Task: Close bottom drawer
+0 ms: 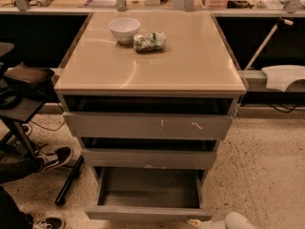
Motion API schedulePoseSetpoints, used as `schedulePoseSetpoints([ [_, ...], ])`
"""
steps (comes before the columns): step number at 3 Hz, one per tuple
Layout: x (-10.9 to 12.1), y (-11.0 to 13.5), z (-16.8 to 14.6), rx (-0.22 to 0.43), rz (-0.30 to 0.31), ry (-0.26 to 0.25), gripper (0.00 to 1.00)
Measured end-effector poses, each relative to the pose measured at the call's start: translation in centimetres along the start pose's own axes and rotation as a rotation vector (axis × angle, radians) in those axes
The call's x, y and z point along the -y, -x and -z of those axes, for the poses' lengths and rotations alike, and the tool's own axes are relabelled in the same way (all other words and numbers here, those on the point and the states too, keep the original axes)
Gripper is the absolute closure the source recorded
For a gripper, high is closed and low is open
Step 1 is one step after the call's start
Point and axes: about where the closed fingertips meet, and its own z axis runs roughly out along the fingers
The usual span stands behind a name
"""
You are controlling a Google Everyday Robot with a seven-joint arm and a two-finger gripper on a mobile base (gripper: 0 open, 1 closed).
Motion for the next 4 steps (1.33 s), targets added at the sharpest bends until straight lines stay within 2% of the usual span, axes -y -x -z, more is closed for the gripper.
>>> schedulePoseSetpoints([
  [1,0.0,0.0,0.0,0.000,0.000,0.000,0.00],
  [2,3.7,2.8,-2.1,0.055,0.011,-0.038,0.00],
  [4,8.9,6.4,-7.2,0.105,0.008,-0.035,0.00],
])
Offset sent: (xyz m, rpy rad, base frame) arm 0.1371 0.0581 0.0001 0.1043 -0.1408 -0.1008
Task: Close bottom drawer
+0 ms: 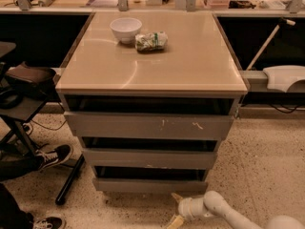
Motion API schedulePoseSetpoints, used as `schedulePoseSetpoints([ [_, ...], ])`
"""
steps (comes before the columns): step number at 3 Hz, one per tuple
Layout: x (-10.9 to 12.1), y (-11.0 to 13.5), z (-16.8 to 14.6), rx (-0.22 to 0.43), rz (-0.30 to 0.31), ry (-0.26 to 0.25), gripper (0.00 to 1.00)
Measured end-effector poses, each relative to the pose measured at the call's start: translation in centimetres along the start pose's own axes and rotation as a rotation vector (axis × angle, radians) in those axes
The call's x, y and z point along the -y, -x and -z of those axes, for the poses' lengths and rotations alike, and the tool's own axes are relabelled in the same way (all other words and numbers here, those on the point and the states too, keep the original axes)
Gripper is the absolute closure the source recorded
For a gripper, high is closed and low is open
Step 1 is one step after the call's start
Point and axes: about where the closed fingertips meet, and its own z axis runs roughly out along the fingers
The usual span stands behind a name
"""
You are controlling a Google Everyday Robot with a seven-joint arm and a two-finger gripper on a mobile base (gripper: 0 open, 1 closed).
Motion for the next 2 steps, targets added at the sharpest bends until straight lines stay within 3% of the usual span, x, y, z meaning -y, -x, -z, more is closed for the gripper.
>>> schedulePoseSetpoints([
  [1,2.6,3.8,-2.8,0.028,0.043,-0.002,0.00],
  [2,3.6,6.8,-4.2,0.049,0.085,0.004,0.00],
])
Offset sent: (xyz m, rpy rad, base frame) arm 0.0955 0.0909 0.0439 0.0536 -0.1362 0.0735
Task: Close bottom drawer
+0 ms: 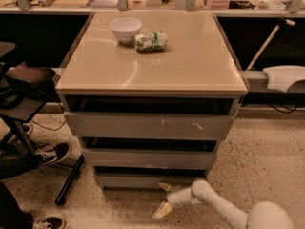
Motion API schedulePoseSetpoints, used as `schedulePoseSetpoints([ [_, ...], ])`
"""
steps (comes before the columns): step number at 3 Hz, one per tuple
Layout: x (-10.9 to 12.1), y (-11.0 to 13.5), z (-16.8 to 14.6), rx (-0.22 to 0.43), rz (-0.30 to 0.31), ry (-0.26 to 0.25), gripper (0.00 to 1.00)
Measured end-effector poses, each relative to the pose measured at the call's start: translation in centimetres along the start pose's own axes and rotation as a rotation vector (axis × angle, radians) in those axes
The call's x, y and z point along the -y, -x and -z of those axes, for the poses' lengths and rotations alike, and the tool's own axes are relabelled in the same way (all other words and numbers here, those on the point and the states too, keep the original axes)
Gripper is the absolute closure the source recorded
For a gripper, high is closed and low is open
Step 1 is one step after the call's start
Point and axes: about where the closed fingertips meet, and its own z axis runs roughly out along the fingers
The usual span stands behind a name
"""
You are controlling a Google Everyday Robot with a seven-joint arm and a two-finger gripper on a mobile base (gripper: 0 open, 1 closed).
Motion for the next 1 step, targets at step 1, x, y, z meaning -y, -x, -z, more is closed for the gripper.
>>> schedulePoseSetpoints([
  [1,0.00,0.00,0.00,0.000,0.000,0.000,0.00],
])
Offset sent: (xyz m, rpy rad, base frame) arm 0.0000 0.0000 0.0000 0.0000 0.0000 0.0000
